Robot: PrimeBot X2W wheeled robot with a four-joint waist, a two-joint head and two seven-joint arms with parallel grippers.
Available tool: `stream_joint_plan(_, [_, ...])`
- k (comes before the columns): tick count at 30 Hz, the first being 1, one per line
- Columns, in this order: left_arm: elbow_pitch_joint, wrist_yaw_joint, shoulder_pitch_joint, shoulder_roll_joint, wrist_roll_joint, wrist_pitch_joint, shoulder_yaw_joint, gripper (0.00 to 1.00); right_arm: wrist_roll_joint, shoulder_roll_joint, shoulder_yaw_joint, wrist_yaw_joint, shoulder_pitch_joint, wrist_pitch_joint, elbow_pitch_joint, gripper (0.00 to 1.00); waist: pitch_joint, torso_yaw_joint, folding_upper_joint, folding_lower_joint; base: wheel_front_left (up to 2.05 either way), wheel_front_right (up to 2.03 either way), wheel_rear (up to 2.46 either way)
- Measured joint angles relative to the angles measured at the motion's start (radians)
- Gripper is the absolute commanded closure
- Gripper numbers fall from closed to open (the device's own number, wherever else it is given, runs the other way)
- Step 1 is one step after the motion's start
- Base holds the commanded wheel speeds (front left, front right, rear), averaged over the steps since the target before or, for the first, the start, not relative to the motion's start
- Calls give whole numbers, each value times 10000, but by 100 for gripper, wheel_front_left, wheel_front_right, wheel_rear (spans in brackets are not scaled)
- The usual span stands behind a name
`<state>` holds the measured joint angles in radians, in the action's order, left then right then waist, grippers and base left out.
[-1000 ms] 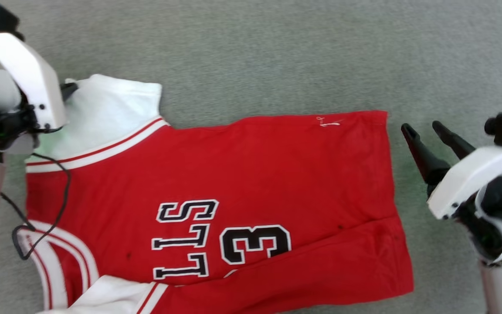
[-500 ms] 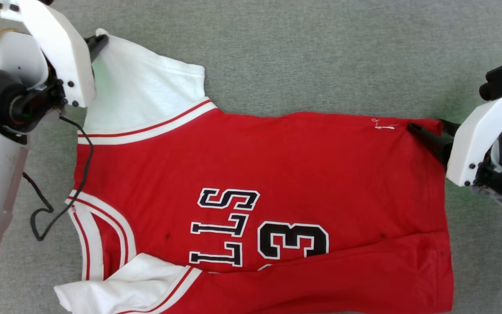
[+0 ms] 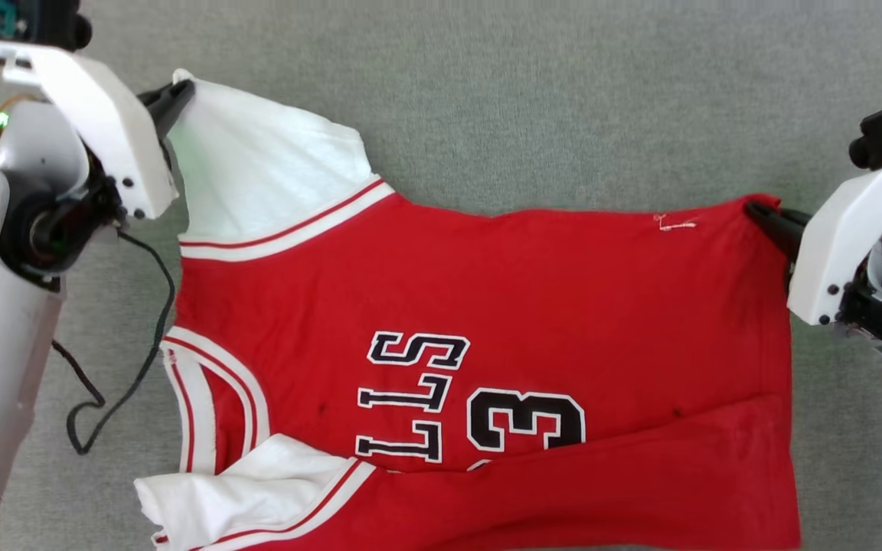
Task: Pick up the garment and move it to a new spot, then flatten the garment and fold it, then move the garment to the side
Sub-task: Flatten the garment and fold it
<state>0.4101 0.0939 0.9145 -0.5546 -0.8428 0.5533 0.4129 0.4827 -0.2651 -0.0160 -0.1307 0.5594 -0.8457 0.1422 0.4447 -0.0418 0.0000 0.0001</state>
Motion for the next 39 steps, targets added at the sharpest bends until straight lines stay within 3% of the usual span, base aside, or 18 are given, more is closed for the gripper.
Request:
stream_joint_plan(5, [-311,-255,-1117,-61,-244,-909,-466,100,-67,-81,161,-2,-525,629,-378,100,-729,120,0,0,0,0,0])
stream_joint_plan(11, [-1183,-874,-3319,-46,-658,-1864,-974,100,155,46,558,0,-1735,805,-349,100,-1776,358,0,-1,0,0,0])
stream_joint_plan(25, [-2947,-2186,-8572,401,-1308,-2569,-951,100,445,407,1346,-2,-4536,1563,222,100,-3557,946,0,-3,0,0,0])
stream_joint_plan(26, [-2995,-2215,-8800,460,-1375,-2556,-915,100,433,412,1354,-2,-4684,1655,280,81,-3598,953,0,-3,0,0,0])
stream_joint_plan(28, [-3010,-2278,-9124,529,-1409,-2514,-817,100,418,468,1361,-2,-4938,1824,412,0,-3657,947,0,-3,0,0,0])
stream_joint_plan(31, [-2918,-2301,-9473,696,-1459,-2583,-677,0,405,589,1317,0,-5253,2190,581,0,-3741,901,0,-3,0,0,0])
stream_joint_plan(36, [-2834,-2389,-9565,922,-945,-3572,-650,0,414,616,1185,0,-5664,2867,485,0,-3977,814,0,-3,0,0,0])
stream_joint_plan(39, [-3162,-2629,-9482,1099,-309,-4828,-861,0,257,445,1200,-2,-5917,3122,-422,0,-4162,717,0,-2,0,0,0])
